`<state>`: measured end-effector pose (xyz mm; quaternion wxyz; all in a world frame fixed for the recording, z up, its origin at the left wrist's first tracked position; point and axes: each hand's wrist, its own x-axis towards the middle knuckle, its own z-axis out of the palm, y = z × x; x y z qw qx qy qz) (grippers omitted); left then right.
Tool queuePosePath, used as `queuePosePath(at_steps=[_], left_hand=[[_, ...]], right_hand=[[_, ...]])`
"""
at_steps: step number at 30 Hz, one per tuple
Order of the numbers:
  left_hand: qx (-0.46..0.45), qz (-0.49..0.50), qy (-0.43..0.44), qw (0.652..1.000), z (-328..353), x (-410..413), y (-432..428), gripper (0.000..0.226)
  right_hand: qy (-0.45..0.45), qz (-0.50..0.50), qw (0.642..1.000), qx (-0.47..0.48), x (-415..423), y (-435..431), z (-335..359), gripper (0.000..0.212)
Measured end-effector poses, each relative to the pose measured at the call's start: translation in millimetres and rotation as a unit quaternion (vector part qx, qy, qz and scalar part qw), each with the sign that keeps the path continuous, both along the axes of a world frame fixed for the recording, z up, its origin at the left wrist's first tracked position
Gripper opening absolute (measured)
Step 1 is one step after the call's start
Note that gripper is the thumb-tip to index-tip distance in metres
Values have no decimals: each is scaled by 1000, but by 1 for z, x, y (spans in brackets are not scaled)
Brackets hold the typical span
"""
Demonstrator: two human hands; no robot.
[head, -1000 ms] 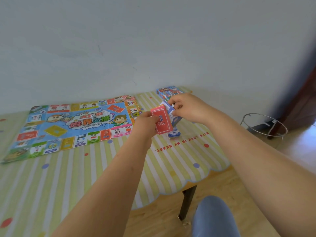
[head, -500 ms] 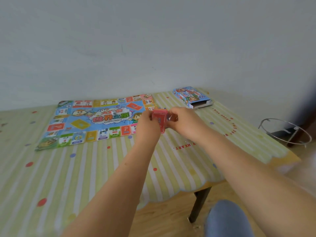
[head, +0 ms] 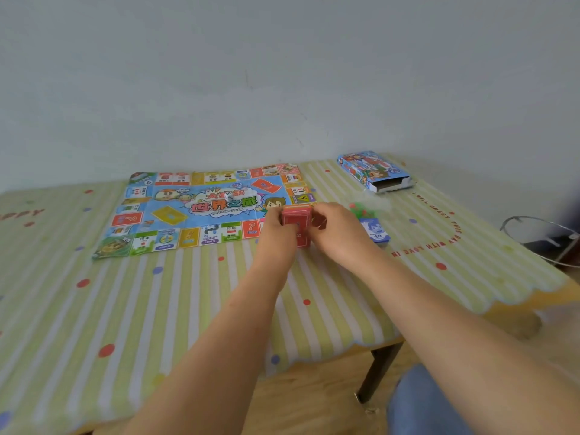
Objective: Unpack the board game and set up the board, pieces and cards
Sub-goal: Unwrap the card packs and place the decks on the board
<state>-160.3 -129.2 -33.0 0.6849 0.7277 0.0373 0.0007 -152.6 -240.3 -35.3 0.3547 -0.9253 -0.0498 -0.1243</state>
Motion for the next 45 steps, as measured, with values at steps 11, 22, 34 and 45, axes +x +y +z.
queuePosePath(at_steps=[11, 22, 34, 45], left_hand=[[-3, -28, -37, 999, -1, -4, -6, 44], [113, 24, -59, 992, -10, 3, -5, 22], [-32, -35, 4, 999, 15, 32, 41, 46], [-68, -87, 20, 994, 21, 64, 94, 32]], right_hand=[[-12, 1, 1000, -26, -1, -6, -4, 34], [-25, 12, 999, -41, -2, -3, -1, 11], [15, 55, 997, 54, 25, 8, 30, 15], [15, 115, 984, 136, 75, 50, 36, 8]])
